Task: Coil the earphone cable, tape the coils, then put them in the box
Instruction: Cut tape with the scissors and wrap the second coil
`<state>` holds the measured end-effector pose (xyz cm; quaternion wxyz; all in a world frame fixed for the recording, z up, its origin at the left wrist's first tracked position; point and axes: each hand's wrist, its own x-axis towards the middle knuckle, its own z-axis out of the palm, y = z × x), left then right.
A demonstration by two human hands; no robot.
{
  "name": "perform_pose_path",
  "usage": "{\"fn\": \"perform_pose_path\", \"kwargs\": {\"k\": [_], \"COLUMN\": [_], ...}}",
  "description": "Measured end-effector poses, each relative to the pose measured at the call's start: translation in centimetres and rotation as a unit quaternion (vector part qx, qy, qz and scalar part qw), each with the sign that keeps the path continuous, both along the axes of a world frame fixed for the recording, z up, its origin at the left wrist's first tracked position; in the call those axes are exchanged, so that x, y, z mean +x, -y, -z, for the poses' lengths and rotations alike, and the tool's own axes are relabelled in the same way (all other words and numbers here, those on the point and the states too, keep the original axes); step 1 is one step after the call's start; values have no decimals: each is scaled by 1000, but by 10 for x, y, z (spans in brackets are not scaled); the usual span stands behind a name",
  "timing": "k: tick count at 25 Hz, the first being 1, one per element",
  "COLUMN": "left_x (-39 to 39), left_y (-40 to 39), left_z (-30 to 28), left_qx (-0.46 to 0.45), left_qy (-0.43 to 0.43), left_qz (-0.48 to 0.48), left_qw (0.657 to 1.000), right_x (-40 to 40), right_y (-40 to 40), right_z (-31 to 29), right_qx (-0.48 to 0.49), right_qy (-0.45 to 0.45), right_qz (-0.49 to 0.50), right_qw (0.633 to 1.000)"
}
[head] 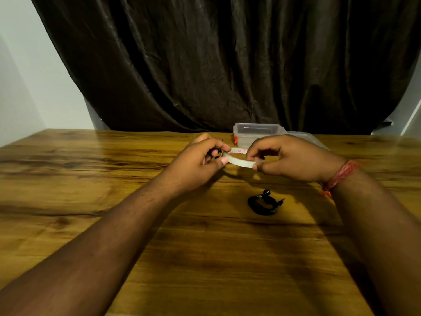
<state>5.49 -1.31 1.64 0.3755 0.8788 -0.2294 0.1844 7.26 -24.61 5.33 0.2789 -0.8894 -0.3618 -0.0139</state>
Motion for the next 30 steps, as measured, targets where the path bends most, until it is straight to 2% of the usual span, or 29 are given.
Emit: {"fn": "perform_pose_path", "kwargs": {"k": [4, 9, 13, 19, 30], "left_x": [3, 1, -1, -3, -5], "left_y": [1, -2, -4, 0, 4], "left_z": [2, -2, -4, -5, -6], "left_qx": [-63, 48, 87, -1, -36], "left_qy": [5, 34, 15, -22, -82], "left_qz": [-43, -18, 15, 103, 120], "left_qw": [997, 998, 996, 994, 989], "right_x": [1, 0, 2, 4, 7], "right_y": [-2, -4, -2, -7, -27], "right_z": [3, 4, 5, 12, 28], "right_qx": [9, 5, 59, 167, 315], "right_qy": [35, 48, 4, -29, -81], "right_qz": [12, -6, -27, -25, -48], "right_qw": [999, 999, 998, 985, 944]}}
